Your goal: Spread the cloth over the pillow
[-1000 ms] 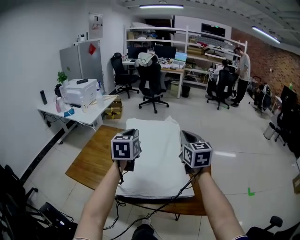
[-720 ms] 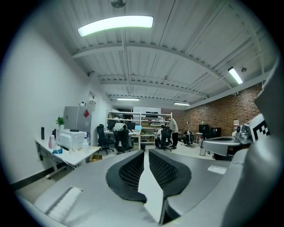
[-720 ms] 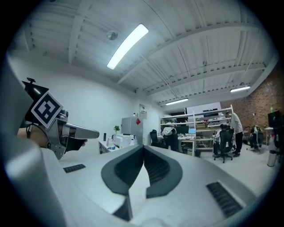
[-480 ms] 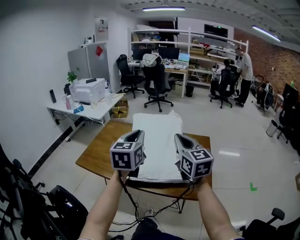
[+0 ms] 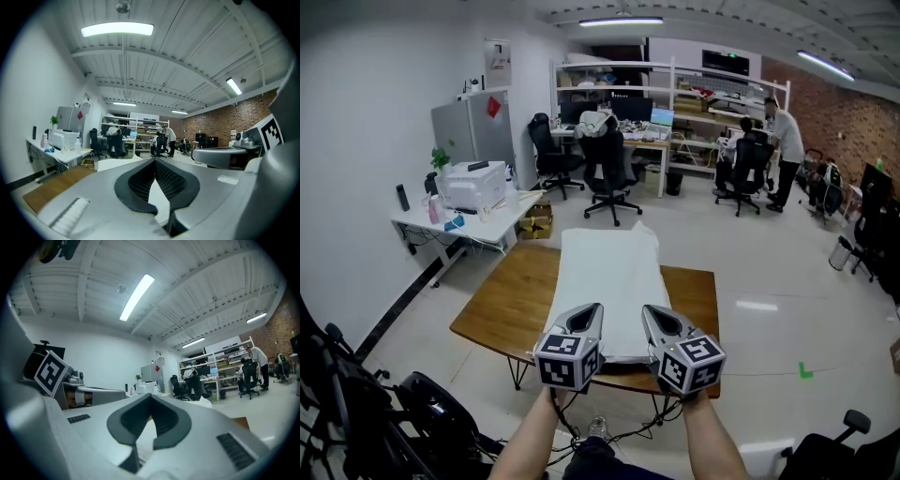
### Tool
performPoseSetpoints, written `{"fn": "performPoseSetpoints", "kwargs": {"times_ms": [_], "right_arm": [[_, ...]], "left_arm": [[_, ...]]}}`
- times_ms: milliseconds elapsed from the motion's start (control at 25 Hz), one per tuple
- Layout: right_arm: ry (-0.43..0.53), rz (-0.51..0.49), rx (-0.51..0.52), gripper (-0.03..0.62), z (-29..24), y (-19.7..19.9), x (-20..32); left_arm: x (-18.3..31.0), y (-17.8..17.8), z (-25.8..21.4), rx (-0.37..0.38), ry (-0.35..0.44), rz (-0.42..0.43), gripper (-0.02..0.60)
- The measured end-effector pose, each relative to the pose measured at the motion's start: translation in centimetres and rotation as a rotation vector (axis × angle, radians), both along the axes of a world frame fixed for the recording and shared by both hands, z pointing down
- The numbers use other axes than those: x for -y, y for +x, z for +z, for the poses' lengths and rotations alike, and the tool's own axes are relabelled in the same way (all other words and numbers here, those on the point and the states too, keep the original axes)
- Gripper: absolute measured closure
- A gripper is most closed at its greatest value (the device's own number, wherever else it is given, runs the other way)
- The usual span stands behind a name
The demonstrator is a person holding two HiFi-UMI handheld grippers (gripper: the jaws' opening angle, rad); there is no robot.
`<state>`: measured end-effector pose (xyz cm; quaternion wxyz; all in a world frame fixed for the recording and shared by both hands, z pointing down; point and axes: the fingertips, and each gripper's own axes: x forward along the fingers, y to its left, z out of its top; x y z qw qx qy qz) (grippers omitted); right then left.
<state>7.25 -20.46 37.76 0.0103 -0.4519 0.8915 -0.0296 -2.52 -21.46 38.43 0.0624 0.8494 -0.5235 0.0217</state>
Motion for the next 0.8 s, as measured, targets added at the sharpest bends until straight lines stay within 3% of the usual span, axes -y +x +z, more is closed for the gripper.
{"fn": "performPoseSetpoints", "kwargs": {"times_ms": [280, 800], "right_arm": [[-0.029, 0.008, 0.013, 0.582, 0.8, 0.2, 0.1], [-0.056, 0.014, 0.030, 0.582, 0.8, 0.6, 0.3]], "left_arm": [[-0.4, -0.1, 2.0, -0.002, -0.057, 0.017, 0.574], [-0.1, 0.0, 2.7, -0.011, -0.088, 0.018, 0.574]]}}
